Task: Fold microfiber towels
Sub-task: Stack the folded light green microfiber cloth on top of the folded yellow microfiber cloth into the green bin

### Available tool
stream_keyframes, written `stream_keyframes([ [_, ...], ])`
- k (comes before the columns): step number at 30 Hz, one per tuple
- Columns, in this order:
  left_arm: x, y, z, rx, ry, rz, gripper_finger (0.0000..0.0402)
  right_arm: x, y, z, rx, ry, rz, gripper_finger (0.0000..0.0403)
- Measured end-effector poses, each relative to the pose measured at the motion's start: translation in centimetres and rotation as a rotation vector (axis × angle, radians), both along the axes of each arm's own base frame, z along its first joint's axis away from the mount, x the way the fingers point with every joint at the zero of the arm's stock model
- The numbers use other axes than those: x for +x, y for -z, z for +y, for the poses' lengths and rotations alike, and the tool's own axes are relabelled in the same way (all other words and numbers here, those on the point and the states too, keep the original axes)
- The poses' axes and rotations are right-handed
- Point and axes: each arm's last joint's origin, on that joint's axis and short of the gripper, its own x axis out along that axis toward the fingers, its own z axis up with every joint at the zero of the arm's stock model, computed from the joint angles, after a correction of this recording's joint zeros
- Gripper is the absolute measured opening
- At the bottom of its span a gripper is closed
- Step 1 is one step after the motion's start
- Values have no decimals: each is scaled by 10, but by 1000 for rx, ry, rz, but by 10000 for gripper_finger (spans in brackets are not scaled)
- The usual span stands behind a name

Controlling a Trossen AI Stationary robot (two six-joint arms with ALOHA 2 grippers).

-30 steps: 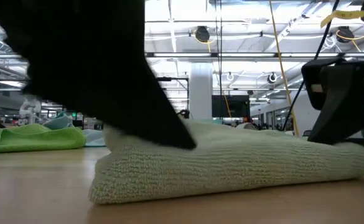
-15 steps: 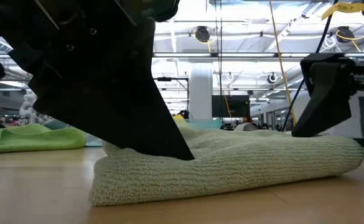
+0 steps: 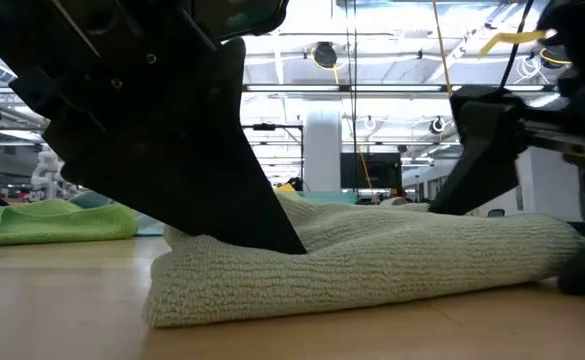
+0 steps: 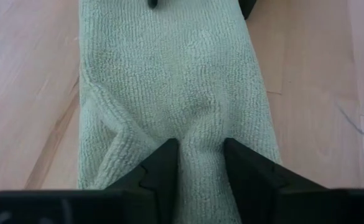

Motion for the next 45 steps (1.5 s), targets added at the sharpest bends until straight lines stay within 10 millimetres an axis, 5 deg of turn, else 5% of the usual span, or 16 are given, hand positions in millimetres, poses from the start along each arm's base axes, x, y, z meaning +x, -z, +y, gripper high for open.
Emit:
stream_keyframes([
  [5, 0, 0, 0, 1, -1, 0, 129, 3, 8, -6, 26, 36, 36, 270],
  [12, 0, -2, 0, 3, -2, -7, 129, 1, 13, -10, 18, 68, 77, 128],
  [18, 1, -41, 1, 36, 20, -93, 129, 5, 13, -16, 36, 111, 74, 22],
  [22, -2, -70, -2, 88, 33, -195, 129, 13, 7, -25, 149, 174, 71, 20],
  [27, 0, -82, -16, 183, 90, -330, 129, 23, -13, -43, 348, 219, 98, 30],
  [32, 8, -57, -15, 305, 74, -310, 157, 30, -31, -63, 514, 233, 131, 22],
  [40, 32, -15, 15, 413, -8, -213, 299, 37, -35, -87, 699, 309, 218, 30],
  [45, 40, -3, 41, 429, -27, -98, 348, 39, -36, -93, 741, 308, 241, 27],
])
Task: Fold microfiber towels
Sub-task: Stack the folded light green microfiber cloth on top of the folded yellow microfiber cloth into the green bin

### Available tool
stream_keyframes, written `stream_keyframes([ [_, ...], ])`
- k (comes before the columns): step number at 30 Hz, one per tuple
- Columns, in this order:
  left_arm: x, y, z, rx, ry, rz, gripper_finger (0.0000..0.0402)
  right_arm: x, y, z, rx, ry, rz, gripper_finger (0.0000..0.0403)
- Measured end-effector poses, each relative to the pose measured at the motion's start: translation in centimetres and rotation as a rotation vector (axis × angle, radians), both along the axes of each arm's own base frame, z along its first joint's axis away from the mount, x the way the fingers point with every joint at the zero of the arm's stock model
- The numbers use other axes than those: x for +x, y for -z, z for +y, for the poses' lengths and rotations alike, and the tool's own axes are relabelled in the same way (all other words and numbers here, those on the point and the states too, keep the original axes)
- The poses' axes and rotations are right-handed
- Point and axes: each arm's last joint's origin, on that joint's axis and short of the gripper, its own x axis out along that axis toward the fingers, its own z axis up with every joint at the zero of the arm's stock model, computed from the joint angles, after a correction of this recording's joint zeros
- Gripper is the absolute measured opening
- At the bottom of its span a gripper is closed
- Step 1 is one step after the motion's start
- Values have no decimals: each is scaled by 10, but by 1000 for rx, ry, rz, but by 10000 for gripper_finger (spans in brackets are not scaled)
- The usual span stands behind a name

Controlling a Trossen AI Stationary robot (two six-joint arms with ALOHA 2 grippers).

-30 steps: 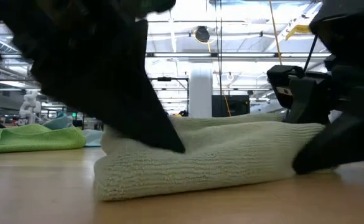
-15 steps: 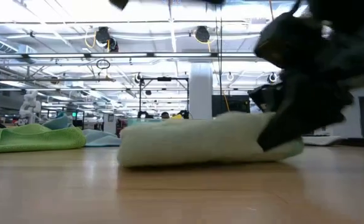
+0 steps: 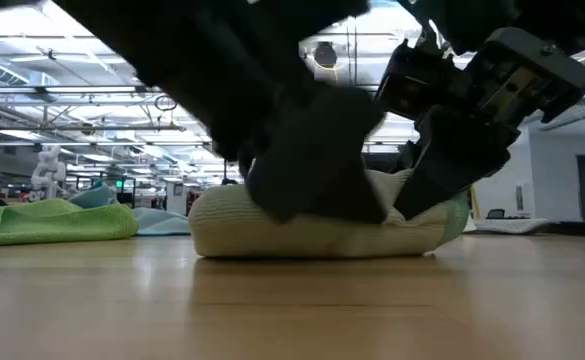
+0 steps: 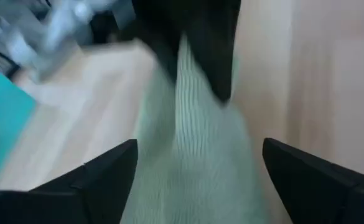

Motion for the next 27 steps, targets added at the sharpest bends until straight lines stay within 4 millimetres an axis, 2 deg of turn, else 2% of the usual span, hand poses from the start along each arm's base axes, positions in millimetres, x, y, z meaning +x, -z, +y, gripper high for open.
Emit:
stream_keyframes([
  [4, 7, 6, 18, -115, 31, 103, 346, 1, 0, -3, 1, 8, 0, 28],
  [7, 11, 5, 23, -133, 43, 105, 302, 2, -1, -5, 8, 11, 0, 29],
  [10, 11, 5, 26, -90, 35, 111, 220, 2, -2, -8, 25, 3, 3, 31],
  [15, 8, -7, 27, 5, 66, 137, 36, -4, -18, -10, 10, 20, -2, 60],
  [16, 8, -11, 29, 14, 60, 138, 24, -6, -23, -11, 7, 20, -4, 71],
  [22, 4, -38, 51, 178, 84, 229, 30, -36, -59, -13, -89, -2, 11, 142],
  [27, 5, -78, 91, 276, 86, 279, 16, -68, -85, -23, -308, 115, -16, 173],
])
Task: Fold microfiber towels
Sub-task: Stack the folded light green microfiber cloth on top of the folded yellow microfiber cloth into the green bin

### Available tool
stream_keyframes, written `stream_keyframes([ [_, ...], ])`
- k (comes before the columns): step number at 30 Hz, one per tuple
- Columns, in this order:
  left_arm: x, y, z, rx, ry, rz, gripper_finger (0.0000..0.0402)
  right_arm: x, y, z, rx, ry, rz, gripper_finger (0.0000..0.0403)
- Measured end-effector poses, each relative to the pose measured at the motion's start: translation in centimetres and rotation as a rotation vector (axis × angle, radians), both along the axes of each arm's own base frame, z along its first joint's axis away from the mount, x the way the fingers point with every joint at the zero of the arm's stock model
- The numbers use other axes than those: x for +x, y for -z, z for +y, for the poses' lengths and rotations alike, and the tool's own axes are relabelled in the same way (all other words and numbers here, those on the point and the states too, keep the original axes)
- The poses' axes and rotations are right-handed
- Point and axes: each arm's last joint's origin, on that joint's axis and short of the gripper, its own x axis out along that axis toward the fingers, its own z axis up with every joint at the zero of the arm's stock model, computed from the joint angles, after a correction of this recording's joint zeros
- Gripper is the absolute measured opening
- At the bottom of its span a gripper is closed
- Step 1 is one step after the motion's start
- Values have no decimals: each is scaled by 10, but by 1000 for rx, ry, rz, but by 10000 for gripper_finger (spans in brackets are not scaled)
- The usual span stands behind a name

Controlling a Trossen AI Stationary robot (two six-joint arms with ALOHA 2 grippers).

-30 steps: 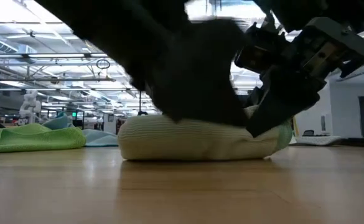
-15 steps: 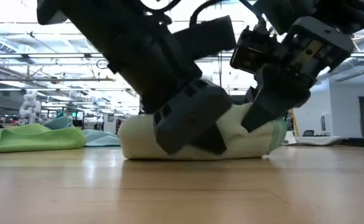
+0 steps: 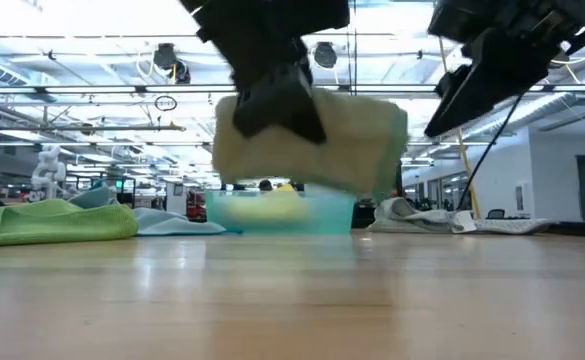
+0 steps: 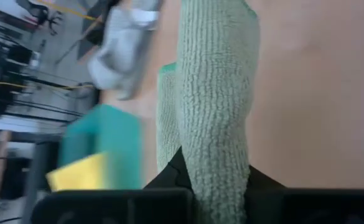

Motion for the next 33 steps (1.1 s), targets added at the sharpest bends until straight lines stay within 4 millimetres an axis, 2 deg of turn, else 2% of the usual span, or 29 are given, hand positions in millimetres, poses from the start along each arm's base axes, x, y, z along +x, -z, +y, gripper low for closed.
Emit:
stream_keyframes([
  [4, 0, -30, 41, 94, -4, 35, 23, -22, -6, -6, -88, 31, -88, 177],
  [10, -5, -65, 117, 168, -86, 62, 17, -40, 12, -15, -153, 17, -229, 173],
  [15, -10, -73, 190, 142, -203, 46, 17, -47, 30, -24, -210, 18, -338, 172],
  [18, -15, -69, 221, 131, -247, 47, 19, -49, 38, -30, -217, 47, -364, 172],
  [21, -18, -60, 235, 138, -259, 45, 16, -50, 43, -37, -209, 90, -385, 172],
  [25, -21, -46, 247, 148, -254, -5, 16, -47, 39, -47, -203, 161, -435, 171],
  [33, -33, -8, 245, 271, -246, -27, 16, -42, 26, -84, -233, 373, -551, 171],
])
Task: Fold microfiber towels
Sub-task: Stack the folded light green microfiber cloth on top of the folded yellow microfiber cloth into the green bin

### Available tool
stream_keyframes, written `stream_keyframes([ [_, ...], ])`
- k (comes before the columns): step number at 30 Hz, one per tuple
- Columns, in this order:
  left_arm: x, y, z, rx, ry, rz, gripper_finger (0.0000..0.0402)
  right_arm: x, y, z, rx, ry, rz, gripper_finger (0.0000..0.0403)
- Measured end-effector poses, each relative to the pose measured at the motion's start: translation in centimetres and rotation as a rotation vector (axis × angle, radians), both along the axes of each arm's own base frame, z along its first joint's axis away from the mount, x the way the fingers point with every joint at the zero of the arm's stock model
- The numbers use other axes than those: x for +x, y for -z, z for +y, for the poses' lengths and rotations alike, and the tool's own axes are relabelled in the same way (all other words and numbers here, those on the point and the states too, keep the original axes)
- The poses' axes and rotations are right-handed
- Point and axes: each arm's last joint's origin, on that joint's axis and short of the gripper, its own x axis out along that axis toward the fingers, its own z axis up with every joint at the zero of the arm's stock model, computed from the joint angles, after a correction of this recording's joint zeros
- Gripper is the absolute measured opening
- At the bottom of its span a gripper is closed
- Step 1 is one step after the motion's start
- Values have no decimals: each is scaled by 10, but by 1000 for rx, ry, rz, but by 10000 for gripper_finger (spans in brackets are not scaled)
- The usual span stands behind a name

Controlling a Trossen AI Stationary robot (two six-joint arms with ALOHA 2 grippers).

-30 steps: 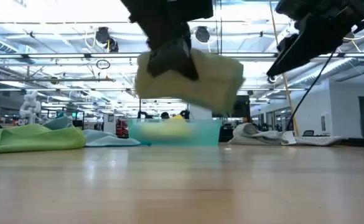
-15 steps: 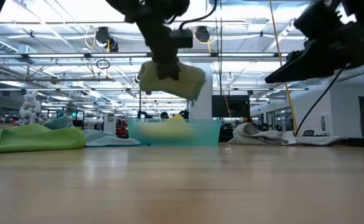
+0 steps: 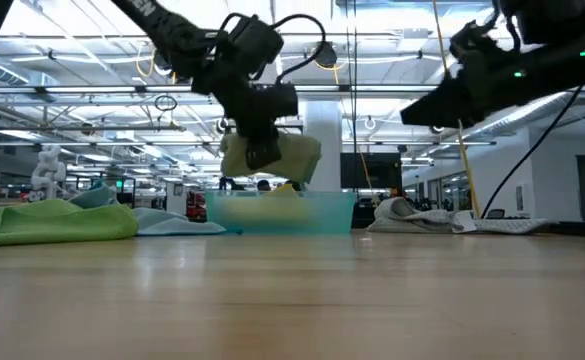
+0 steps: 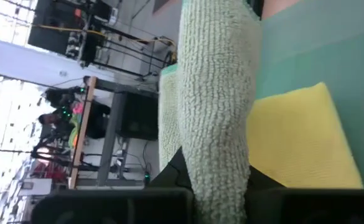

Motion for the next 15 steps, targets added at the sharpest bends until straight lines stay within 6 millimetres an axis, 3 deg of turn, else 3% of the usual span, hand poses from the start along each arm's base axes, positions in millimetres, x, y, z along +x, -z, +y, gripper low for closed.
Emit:
stream_keyframes([
  [7, -9, 19, -3, 20, 36, -18, 22, 10, -15, -46, 40, 29, -152, 171],
  [15, -10, 20, -3, 14, 66, -15, 18, 70, -29, -98, 26, -116, 14, 171],
])
